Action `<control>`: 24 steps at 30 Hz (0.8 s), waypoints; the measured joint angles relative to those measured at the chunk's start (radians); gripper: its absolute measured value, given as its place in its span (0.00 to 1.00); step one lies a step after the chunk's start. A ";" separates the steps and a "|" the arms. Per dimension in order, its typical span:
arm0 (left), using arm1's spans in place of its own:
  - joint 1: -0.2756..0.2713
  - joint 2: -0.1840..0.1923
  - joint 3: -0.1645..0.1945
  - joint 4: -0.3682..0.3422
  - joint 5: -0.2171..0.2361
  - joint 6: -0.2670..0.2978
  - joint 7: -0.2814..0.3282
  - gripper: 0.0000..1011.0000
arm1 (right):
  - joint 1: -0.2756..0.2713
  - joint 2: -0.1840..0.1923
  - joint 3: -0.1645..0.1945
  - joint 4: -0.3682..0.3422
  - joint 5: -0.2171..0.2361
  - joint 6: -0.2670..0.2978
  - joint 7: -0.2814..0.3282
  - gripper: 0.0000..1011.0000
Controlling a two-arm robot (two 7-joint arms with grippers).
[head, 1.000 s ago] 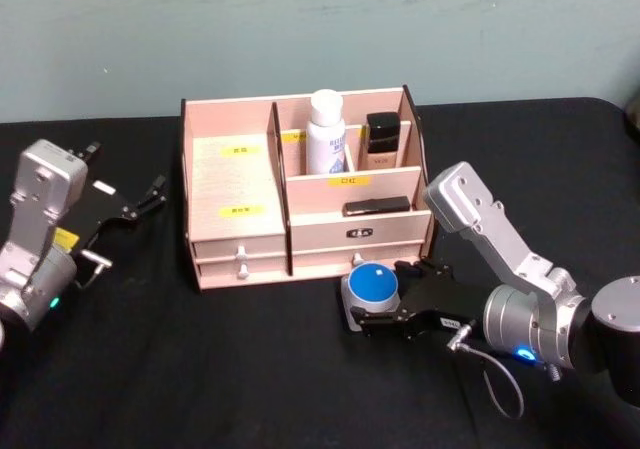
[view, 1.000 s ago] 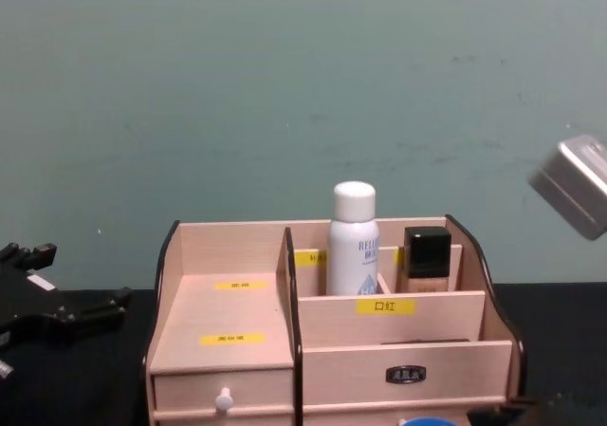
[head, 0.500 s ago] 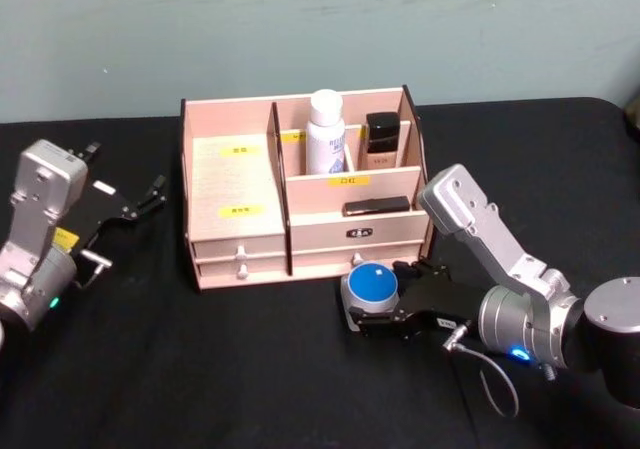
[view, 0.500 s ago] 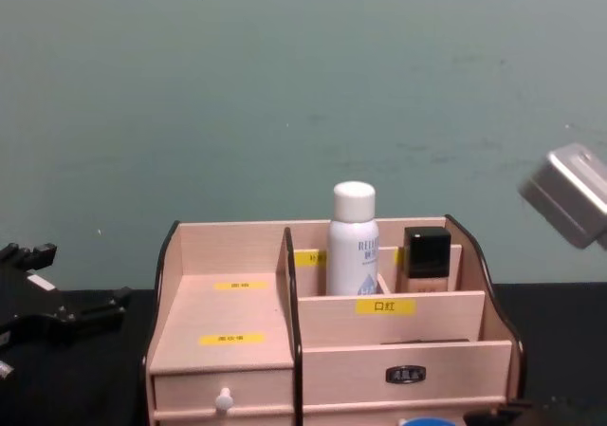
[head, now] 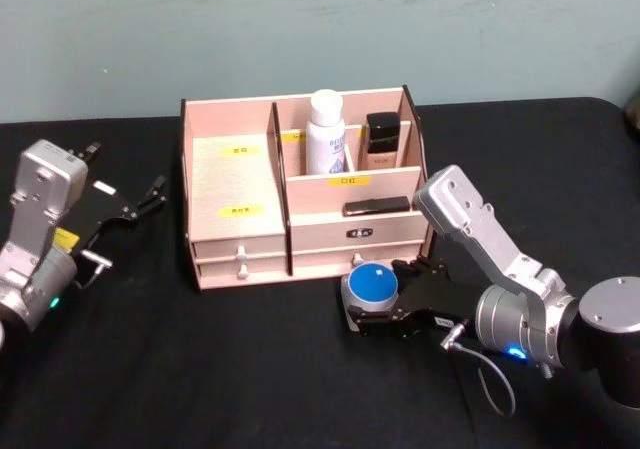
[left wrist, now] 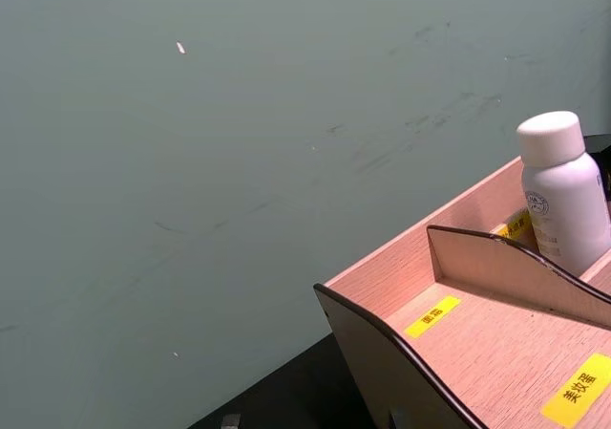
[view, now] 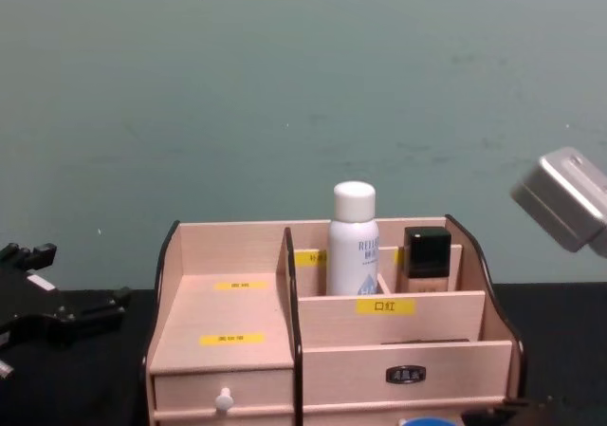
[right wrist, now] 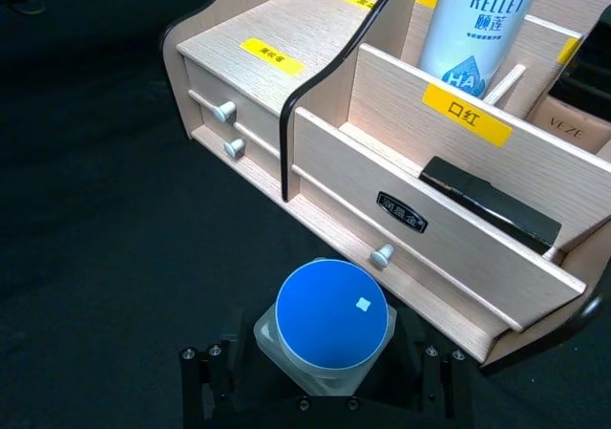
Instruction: Pick up the facial cleanser and watermelon frost from the table and place them into the tiered storage box.
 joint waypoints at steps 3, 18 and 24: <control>0.000 0.000 0.000 0.000 0.000 0.000 0.000 1.00 | -0.001 -0.004 0.003 0.002 -0.010 0.000 0.001 0.99; 0.000 0.000 0.000 0.000 0.000 0.000 0.000 1.00 | 0.000 -0.021 0.014 0.021 -0.031 -0.011 0.021 0.99; 0.000 0.000 0.000 0.000 0.000 0.000 0.000 1.00 | -0.001 -0.025 0.016 0.025 -0.039 -0.014 0.024 0.99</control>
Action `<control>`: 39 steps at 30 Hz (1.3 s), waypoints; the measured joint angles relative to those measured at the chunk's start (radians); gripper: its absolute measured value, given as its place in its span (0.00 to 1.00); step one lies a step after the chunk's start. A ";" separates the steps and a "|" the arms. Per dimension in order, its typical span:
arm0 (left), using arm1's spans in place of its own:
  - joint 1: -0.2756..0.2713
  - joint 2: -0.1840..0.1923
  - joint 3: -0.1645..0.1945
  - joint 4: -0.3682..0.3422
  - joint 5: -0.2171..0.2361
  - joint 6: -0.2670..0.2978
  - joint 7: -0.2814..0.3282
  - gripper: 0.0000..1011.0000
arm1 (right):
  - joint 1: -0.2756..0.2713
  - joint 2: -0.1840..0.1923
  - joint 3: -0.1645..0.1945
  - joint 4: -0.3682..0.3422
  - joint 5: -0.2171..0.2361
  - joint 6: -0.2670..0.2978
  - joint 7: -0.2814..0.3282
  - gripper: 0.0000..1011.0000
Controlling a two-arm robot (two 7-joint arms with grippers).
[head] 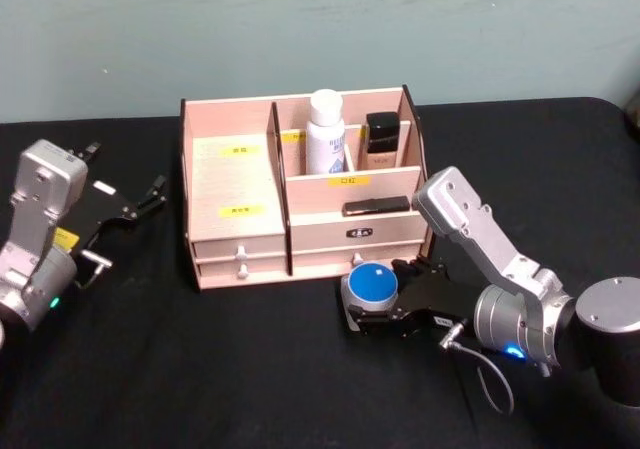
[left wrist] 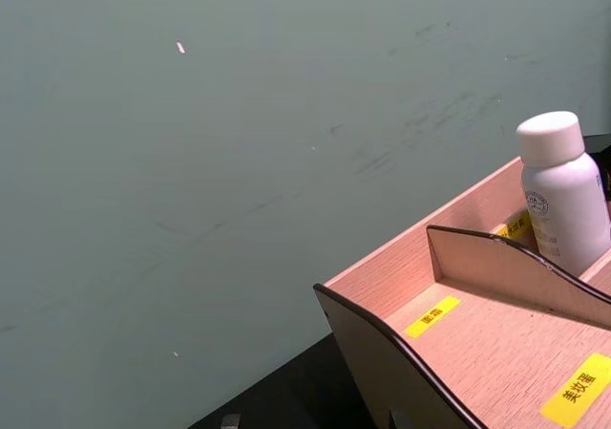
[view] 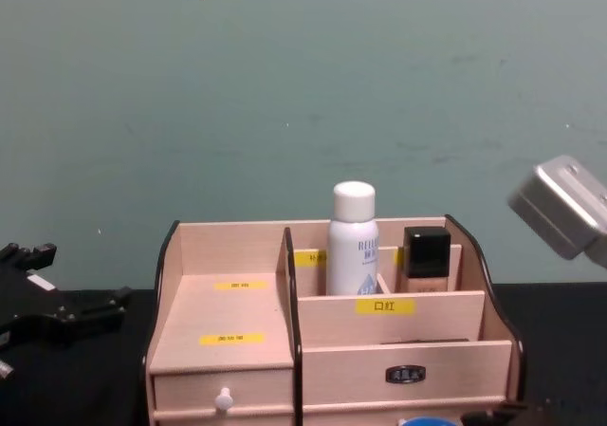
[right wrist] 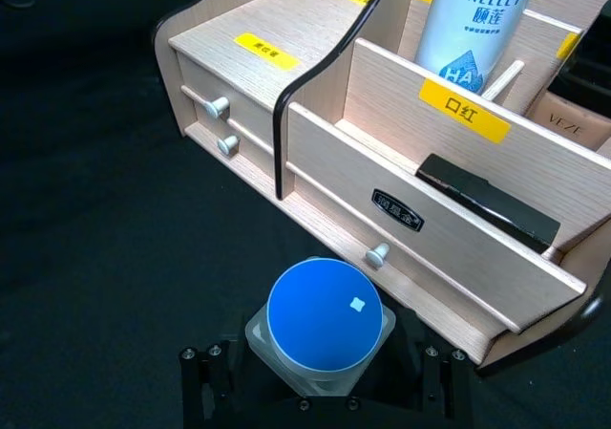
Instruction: Pick up the facial cleanser and watermelon frost from the table and place them into the tiered storage box.
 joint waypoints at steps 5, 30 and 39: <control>0.000 0.000 0.000 0.000 0.000 0.000 0.000 1.00 | -0.001 0.000 -0.001 0.000 -0.005 0.000 0.000 0.99; 0.000 0.000 0.000 0.000 0.000 0.000 0.000 1.00 | -0.001 0.001 -0.001 -0.001 -0.002 0.001 -0.002 0.70; 0.000 0.000 0.000 0.000 0.000 0.000 0.000 1.00 | -0.001 0.001 -0.001 -0.001 -0.001 0.001 -0.002 0.70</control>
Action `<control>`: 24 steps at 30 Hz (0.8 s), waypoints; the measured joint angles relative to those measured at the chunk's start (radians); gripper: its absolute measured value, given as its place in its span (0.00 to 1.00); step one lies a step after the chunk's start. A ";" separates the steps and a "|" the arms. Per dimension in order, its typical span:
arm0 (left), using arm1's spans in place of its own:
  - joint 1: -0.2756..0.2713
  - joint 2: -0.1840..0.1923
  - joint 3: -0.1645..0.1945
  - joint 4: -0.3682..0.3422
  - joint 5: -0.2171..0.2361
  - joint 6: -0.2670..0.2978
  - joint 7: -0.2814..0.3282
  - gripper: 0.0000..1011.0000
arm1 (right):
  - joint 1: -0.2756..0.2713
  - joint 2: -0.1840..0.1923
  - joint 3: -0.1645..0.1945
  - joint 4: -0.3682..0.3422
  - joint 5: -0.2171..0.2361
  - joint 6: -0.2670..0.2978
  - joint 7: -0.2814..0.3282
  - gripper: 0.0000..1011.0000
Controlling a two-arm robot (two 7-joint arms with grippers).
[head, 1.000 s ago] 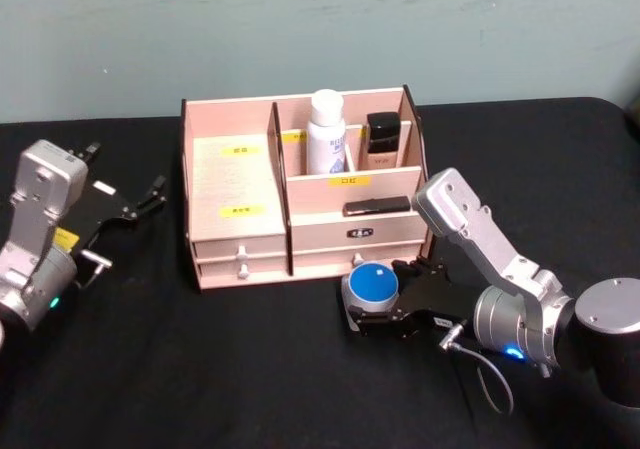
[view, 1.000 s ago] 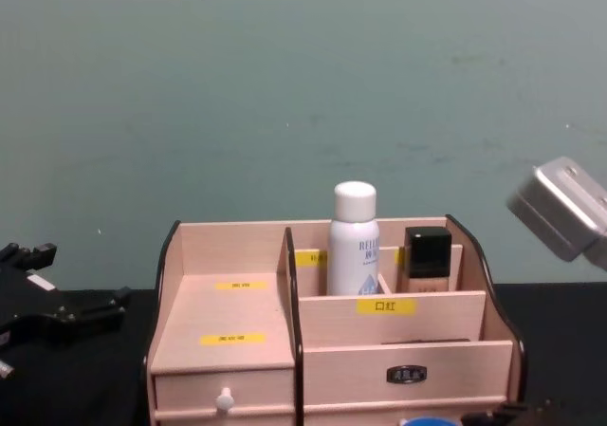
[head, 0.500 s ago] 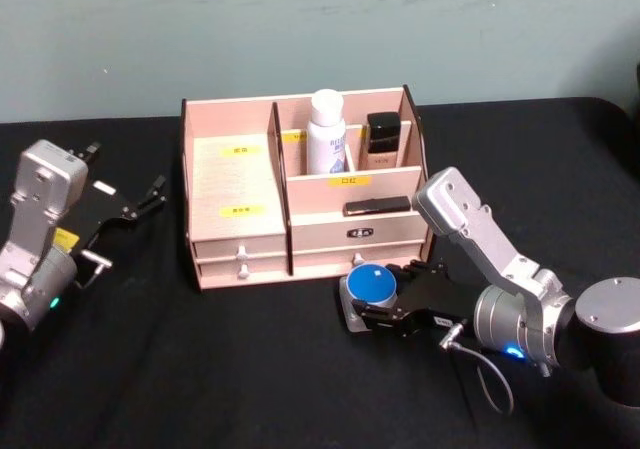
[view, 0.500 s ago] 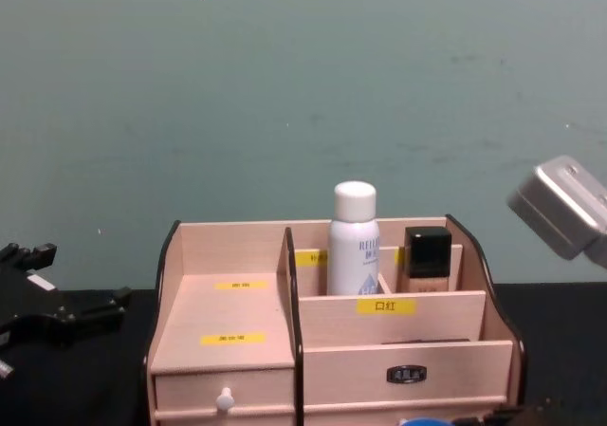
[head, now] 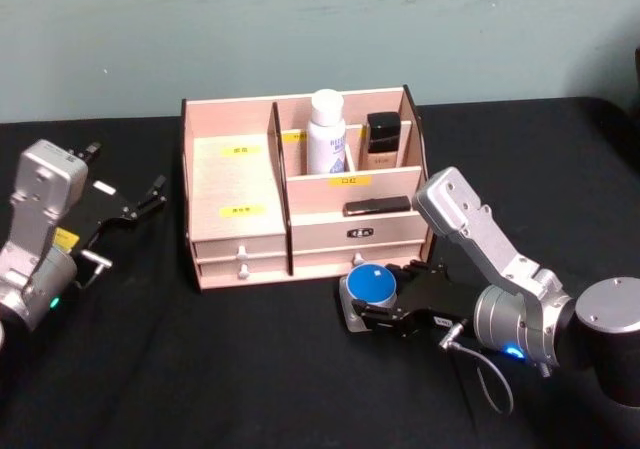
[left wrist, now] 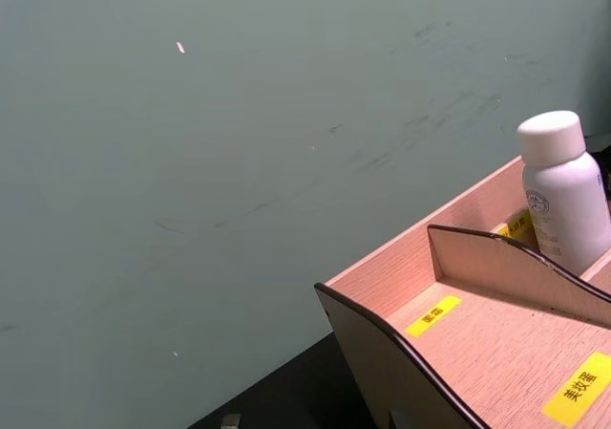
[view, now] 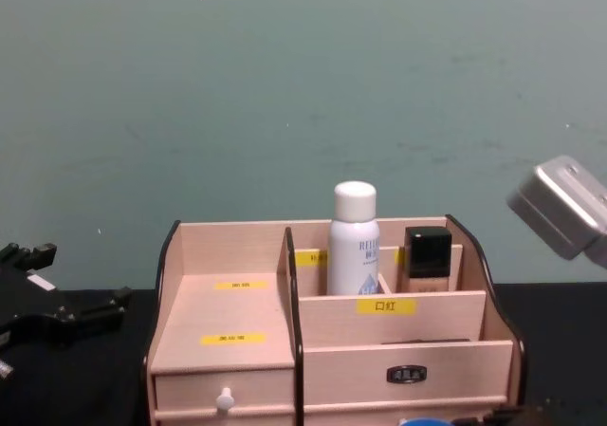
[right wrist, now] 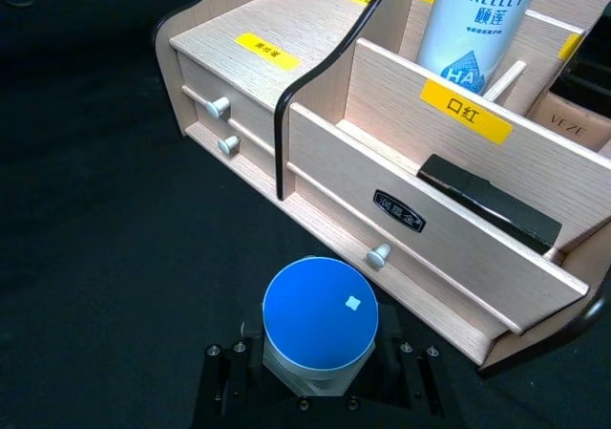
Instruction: Pick up the facial cleanser and watermelon frost from the table and place them into the tiered storage box.
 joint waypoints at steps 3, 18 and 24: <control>0.000 0.000 0.000 0.000 0.000 0.000 0.000 1.00 | 0.000 0.000 0.000 0.000 0.000 0.000 0.000 0.70; 0.000 0.000 0.000 0.000 0.000 0.000 0.000 1.00 | -0.004 0.012 0.011 -0.028 0.017 -0.010 0.027 0.70; 0.000 0.000 0.000 0.000 0.000 0.000 0.000 1.00 | 0.000 0.029 0.009 -0.074 0.027 -0.006 0.041 0.70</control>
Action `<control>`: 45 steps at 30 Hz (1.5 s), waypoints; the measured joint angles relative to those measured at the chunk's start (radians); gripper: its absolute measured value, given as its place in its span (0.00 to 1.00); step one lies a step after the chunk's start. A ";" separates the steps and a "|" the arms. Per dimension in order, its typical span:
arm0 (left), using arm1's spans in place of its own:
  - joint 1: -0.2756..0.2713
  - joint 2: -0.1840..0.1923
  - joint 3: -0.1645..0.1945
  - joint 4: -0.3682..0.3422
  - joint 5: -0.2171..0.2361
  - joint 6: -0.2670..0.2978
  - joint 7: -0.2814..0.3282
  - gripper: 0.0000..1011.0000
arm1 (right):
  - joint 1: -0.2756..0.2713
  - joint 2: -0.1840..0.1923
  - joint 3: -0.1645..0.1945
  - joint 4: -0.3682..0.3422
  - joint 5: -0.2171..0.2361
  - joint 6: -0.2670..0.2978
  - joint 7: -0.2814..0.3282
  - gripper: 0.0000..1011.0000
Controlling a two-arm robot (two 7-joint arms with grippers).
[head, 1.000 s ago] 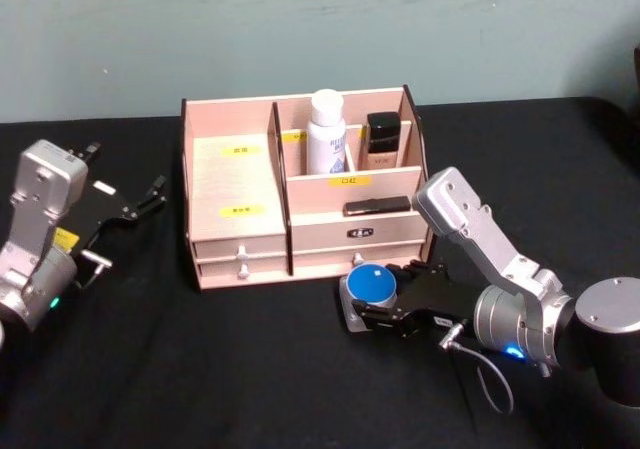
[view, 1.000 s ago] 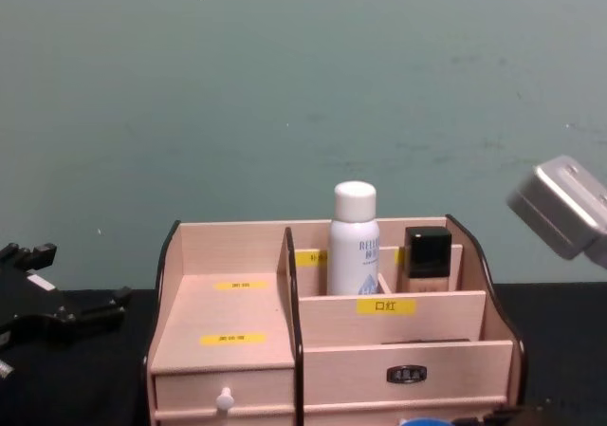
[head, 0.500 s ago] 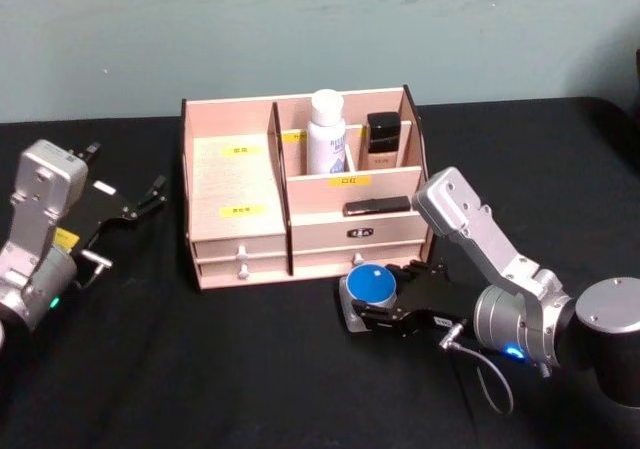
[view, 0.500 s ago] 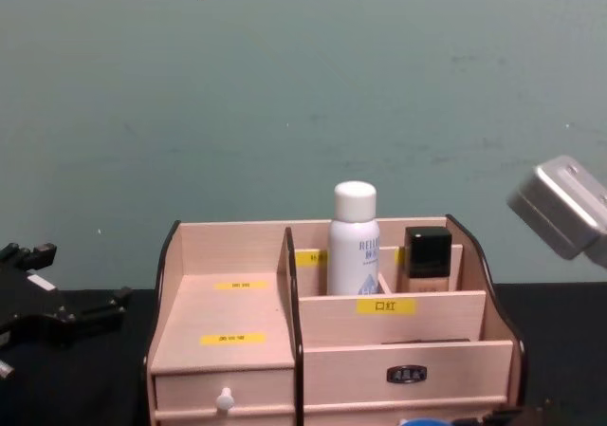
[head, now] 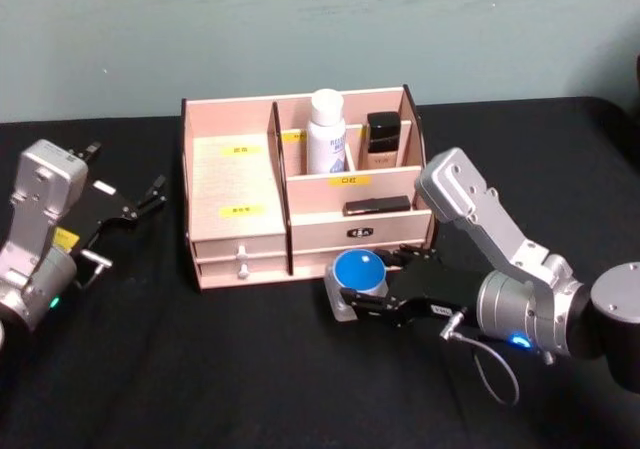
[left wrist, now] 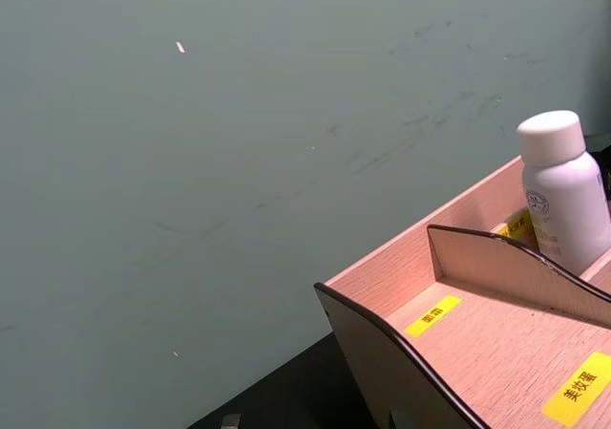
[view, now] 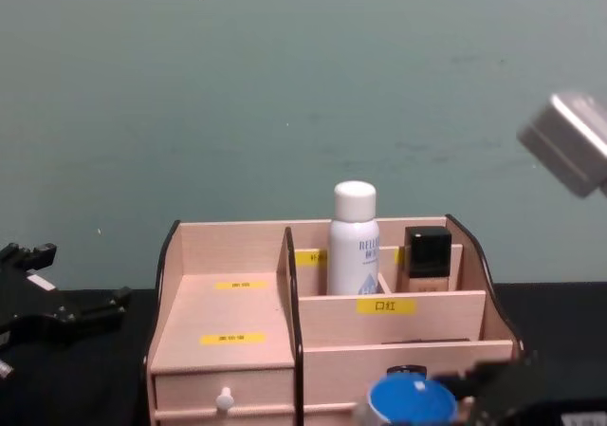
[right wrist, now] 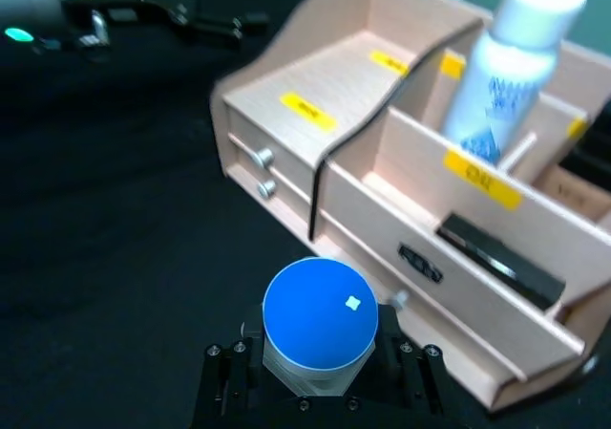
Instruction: Pick up the facial cleanser and watermelon frost from the table and place them into the tiered storage box.
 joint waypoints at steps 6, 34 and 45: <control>0.000 0.000 0.000 0.000 0.000 0.000 0.000 1.00 | 0.030 0.012 -0.019 -0.056 0.005 0.002 0.018 0.70; 0.000 0.000 0.000 0.000 0.000 0.000 0.000 1.00 | 0.279 -0.223 -0.156 0.157 -0.075 0.014 -0.032 0.70; 0.000 0.000 0.000 0.000 0.000 0.000 0.000 1.00 | 0.329 -0.285 -0.155 0.248 -0.122 -0.004 -0.049 0.70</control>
